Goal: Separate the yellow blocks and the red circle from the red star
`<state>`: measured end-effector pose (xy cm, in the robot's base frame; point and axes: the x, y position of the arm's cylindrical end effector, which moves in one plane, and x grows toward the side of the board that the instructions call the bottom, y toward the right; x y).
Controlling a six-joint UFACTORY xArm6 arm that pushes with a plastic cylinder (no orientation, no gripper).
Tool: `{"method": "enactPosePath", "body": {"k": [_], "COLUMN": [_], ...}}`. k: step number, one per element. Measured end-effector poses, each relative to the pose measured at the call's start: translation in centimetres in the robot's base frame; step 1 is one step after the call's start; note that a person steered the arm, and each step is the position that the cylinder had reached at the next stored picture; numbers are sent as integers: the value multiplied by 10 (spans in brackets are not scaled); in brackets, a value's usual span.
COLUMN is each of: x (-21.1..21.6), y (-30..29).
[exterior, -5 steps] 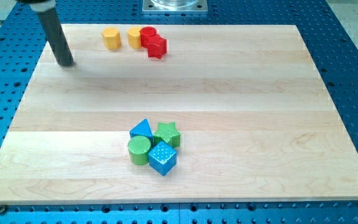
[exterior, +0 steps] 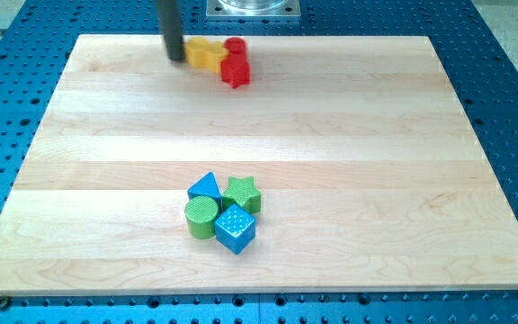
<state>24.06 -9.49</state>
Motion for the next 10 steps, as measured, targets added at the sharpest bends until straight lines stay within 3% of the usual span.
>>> {"method": "enactPosePath", "body": {"k": [2,3,4,5,6,7,8,10], "x": [14,21,61,96,93,63,68,59], "y": [168,182,167,213,254,258,267,191]}}
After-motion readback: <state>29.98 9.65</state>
